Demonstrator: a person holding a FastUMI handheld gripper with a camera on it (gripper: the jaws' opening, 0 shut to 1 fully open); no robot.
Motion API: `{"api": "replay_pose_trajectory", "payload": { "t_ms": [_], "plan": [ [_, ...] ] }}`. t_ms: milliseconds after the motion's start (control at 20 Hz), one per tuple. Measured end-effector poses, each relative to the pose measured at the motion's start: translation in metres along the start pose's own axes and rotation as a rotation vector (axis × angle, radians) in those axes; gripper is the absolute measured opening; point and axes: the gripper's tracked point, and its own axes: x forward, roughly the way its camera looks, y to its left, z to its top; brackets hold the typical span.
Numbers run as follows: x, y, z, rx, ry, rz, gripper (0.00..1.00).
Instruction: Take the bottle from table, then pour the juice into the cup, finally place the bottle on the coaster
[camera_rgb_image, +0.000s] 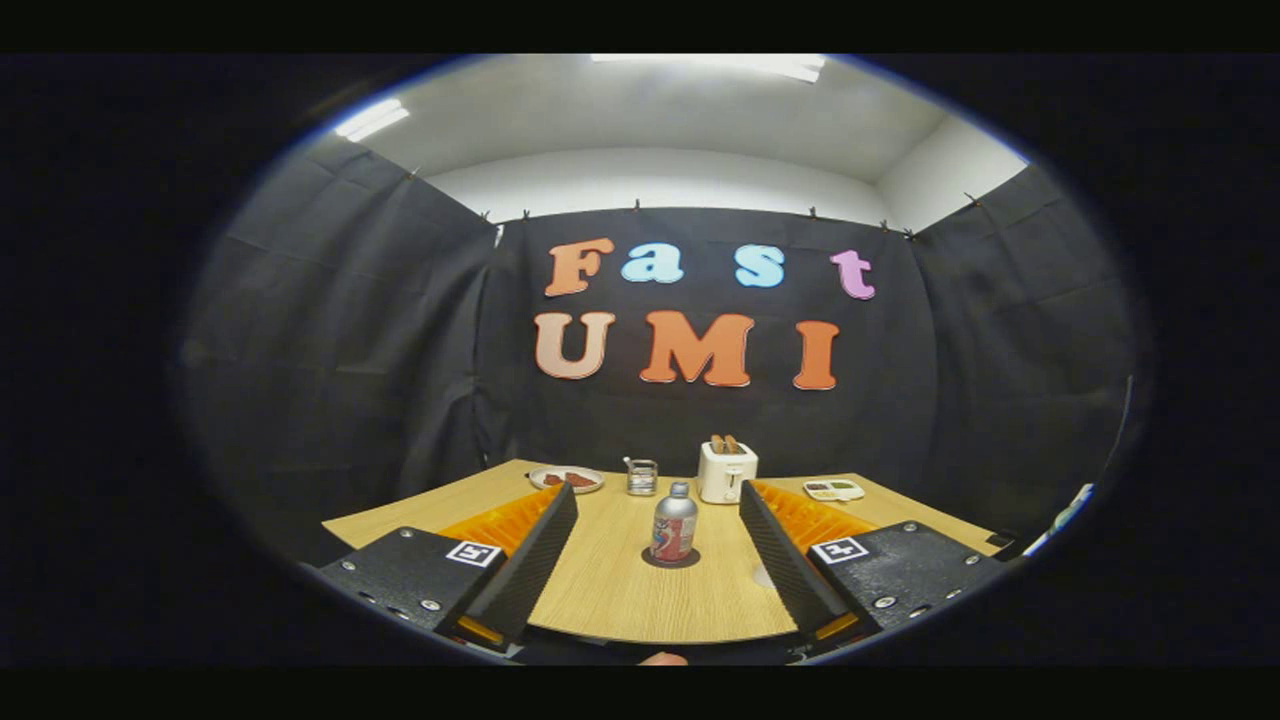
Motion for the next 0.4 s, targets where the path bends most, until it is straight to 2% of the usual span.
{"api": "replay_pose_trajectory", "payload": {
  "t_ms": [400],
  "plan": [
    [-0.0019, -0.0049, 0.0039, 0.02, -0.005, -0.004, 0.97]
  ]
}}
